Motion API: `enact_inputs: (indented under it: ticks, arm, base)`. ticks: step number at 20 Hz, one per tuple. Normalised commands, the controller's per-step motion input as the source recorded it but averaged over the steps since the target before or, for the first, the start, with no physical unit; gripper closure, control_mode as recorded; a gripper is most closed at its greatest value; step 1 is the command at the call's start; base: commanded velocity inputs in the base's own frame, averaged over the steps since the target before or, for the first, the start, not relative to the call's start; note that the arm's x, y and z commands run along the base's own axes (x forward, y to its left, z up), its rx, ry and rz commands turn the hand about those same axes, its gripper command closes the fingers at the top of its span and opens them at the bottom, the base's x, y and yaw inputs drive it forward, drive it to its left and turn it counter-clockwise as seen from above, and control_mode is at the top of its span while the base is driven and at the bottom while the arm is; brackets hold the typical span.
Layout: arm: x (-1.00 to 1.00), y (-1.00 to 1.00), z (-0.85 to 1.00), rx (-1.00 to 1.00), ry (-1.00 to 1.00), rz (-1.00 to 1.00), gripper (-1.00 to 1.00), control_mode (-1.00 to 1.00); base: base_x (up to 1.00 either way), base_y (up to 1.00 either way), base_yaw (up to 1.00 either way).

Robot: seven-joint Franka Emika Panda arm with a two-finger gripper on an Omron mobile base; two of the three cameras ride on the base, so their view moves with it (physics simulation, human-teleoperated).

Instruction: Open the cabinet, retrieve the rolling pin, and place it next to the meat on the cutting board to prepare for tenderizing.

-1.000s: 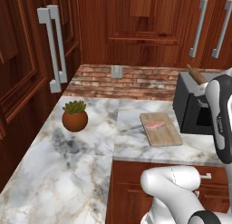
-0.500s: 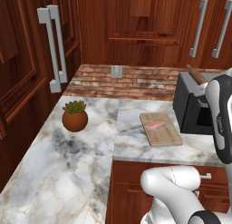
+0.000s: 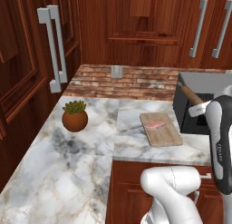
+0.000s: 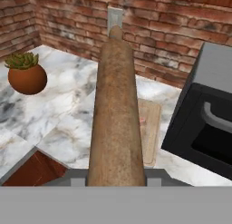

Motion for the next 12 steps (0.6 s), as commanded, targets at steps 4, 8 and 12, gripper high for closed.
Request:
enact_inputs:
  ticks: [4, 8, 12]
  arm:
    - [-0.23, 0.56, -0.52, 0.0, 0.05, 0.09, 1.0, -1.0]
    - [0.26, 0.39, -0.28, 0.0, 0.15, 0.12, 1.0, -1.0]
    - [0.57, 0.2, -0.2, 0.0, 0.18, 0.12, 1.0, -1.0]
  base:
    - [0.0, 0.0, 0.0]
    - [0.0, 0.0, 0.0]
    - [0.0, 0.0, 0.0]
